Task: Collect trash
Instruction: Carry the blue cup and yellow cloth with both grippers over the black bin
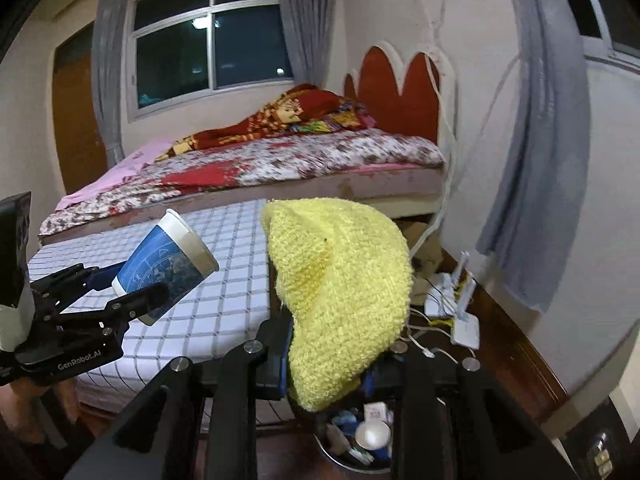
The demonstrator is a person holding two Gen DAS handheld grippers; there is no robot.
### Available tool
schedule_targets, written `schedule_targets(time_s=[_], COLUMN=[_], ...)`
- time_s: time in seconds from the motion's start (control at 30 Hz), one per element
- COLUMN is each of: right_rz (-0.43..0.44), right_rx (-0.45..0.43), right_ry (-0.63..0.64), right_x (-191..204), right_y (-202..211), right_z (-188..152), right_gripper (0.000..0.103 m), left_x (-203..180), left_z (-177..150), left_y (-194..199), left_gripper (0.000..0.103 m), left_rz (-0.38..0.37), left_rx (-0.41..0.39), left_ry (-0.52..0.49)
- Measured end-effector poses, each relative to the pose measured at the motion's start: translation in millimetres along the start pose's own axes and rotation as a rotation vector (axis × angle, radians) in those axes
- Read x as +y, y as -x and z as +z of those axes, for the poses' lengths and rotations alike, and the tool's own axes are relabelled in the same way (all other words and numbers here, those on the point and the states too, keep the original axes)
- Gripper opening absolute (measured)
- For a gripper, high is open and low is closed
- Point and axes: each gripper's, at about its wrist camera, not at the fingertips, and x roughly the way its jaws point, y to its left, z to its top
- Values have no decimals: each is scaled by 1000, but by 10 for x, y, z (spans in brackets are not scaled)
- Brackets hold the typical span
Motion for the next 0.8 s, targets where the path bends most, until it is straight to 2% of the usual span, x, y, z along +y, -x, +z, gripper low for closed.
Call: schedule_targets(time_s=[0.37,0.8], right_rz=[-46,-46], right_rx=[103,225], right_ry=[-57,-56], right_x=[-509,-872], right_y=[-118,-538], right_z=[-424,-835], right_gripper=[28,28], left_x=[-557,-960], left_z=[-222,-503], left_y=[-350,-797], left_gripper=[58,58], left_rz=[-88,-111], left_rx=[93,196], left_ry=[-36,-50])
